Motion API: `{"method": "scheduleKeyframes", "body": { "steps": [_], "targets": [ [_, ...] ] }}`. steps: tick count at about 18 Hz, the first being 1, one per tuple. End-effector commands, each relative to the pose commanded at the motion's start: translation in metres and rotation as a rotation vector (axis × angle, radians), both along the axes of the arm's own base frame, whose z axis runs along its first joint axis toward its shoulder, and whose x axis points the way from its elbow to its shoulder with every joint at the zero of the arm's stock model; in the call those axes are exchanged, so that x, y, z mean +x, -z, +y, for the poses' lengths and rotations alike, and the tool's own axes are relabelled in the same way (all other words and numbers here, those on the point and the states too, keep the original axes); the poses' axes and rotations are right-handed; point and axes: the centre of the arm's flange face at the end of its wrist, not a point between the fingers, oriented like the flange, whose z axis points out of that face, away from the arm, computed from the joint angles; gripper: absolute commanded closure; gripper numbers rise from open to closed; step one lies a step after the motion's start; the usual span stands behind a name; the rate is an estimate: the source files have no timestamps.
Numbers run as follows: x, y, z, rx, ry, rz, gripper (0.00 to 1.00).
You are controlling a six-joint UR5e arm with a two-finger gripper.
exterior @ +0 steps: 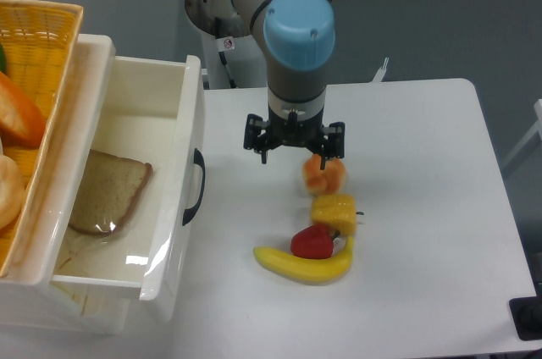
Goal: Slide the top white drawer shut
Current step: 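Move the gripper from above the fruit toward the open white drawer's front, then lower the gripper beside the drawer front near its black handle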
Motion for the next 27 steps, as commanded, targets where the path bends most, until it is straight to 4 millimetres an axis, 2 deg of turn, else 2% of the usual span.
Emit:
{"method": "scheduleKeyframes", "body": {
  "steps": [11,17,23,27],
  "targets": [
    [-0.006,0.060,0.023,0.005,-0.019,-0.141,0.00],
    [-0.001,0.087,0.030,0.044,-0.032,-0.247,0.00],
    [0.003,0.088,0.032,0.074,-0.038,-0.282,0.00],
    [0.012,0.091,0.038,0.074,-0.032,-0.295,0.00]
  ]
}}
